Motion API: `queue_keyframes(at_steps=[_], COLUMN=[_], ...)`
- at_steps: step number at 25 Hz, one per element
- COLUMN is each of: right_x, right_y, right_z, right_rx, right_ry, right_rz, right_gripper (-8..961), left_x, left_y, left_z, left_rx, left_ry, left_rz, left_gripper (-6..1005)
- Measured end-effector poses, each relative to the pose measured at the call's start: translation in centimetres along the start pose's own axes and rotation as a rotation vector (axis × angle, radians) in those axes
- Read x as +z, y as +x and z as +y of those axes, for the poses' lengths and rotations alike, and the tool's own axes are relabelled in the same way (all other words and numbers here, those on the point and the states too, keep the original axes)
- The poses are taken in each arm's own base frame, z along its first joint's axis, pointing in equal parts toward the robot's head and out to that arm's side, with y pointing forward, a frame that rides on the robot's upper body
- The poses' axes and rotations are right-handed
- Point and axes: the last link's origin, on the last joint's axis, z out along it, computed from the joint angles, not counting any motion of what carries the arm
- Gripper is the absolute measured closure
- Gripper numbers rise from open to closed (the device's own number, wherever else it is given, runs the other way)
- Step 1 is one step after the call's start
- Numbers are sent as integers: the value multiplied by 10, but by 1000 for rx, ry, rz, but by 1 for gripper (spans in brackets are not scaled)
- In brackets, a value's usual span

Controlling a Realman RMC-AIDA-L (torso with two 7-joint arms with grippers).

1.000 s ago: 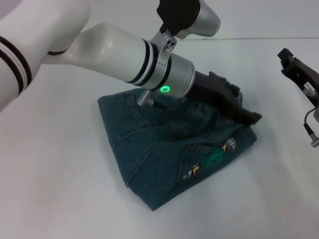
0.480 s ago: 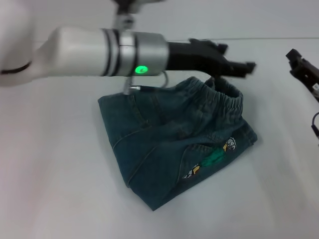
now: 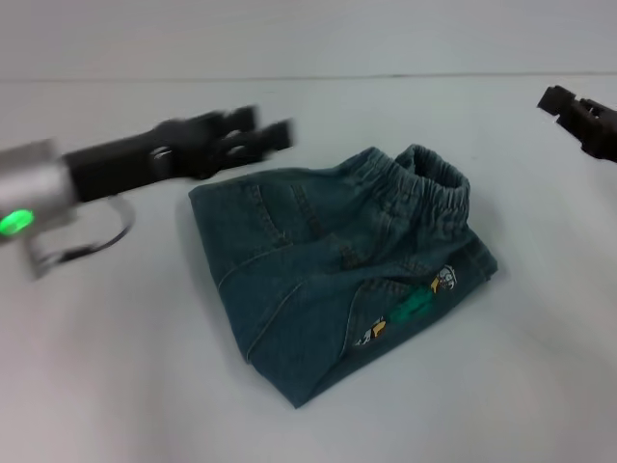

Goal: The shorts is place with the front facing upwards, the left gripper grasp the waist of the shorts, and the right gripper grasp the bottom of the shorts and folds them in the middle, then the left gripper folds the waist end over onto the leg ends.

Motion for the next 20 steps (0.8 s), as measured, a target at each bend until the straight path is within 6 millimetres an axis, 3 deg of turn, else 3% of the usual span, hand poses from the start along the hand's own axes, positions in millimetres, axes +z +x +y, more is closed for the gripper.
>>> queue_keyframes(at_steps=[3, 7, 16, 20], right_x=[-8, -20, -29, -30], right_y=[-9, -12, -1, 1], right_z=[10, 22, 25, 23], right_rx=[-43, -119, -132, -122], right_ry=[-111, -246, -301, -278], right_rz=[123, 312, 625, 653], right_gripper=[860, 666, 365, 208], left_x=[-50, -82, -103, -107], left_y=[-19, -39, -62, -64], left_z=[1, 6, 12, 10], left_rx=[-20, -32, -69, -74], left_ry=[18, 37, 62, 79], left_rz=[-33, -113, -215, -267], left_gripper=[78, 78, 78, 78])
